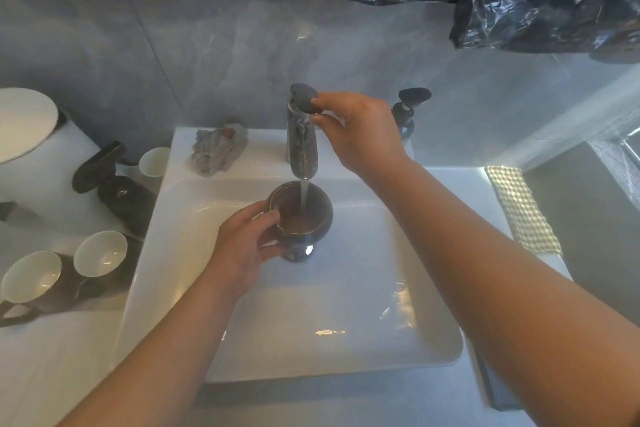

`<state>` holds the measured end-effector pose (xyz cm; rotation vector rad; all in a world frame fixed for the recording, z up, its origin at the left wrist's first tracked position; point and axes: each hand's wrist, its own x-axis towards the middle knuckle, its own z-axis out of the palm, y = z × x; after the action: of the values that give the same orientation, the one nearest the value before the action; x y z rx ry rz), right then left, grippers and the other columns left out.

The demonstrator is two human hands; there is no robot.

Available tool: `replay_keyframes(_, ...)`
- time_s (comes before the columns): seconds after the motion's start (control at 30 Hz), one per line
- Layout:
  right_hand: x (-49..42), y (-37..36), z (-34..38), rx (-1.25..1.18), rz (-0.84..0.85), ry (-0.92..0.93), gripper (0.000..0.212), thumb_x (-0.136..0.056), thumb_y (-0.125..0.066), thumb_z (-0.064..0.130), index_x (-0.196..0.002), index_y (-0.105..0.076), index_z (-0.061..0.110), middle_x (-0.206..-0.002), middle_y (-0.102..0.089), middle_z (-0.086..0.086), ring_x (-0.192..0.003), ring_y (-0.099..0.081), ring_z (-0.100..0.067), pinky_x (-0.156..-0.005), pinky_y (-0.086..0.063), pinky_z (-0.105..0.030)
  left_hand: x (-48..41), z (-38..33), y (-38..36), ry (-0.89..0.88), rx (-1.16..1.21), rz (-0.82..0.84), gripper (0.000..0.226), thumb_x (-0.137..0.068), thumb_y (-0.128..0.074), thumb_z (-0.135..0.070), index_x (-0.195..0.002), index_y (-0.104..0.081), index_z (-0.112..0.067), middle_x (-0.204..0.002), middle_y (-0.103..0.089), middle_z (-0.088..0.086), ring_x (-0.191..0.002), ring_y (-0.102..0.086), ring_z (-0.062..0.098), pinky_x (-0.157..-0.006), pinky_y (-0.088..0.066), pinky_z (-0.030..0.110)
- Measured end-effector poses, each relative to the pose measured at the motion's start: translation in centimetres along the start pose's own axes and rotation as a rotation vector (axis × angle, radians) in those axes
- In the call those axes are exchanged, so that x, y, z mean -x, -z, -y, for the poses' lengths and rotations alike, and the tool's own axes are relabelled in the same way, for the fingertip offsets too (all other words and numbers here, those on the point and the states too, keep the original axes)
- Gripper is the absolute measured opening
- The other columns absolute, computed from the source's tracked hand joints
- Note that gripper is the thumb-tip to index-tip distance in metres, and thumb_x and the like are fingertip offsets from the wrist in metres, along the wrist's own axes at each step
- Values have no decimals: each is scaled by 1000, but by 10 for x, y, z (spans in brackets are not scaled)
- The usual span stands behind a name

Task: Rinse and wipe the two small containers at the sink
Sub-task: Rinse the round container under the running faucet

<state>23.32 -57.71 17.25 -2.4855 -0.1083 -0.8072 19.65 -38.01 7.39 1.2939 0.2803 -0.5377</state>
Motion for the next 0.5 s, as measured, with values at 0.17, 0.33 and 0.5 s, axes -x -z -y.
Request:
replay_keyframes(0.17, 38, 1, -3, -181, 108, -421, 32, -97, -59, 16, -129, -65, 14, -124, -67, 0, -98, -60, -9, -86, -46, -20, 0, 2, -2, 13, 32, -14, 22, -95, -57, -1, -96, -77, -10, -90, -76, 14, -73, -74, 26, -61, -61, 40)
replay_keyframes(0.33, 106, -19, -17, -506, 381, -803, 28, -91, -51, 32, -105, -74, 24, -98, -72, 3, -92, -66, -16, -93, -54, -41, 2, 2, -11, 26, 62, 56, 38, -96, -50, -1, -74, -80, -11, -77, -77, 10, -67, -75, 21, -55, -61, 36)
replay_keyframes(0.5, 115, -20, -10, -734, 342, -825, 26, -99, -49, 23, -104, -73, 15, -82, -70, 1, -76, -65, -17, -73, -61, -35, -4, 7, -13, 83, 22, 58, 31, -100, -43, -6, -88, -71, -3, -81, -75, 13, -69, -75, 24, -64, -61, 39)
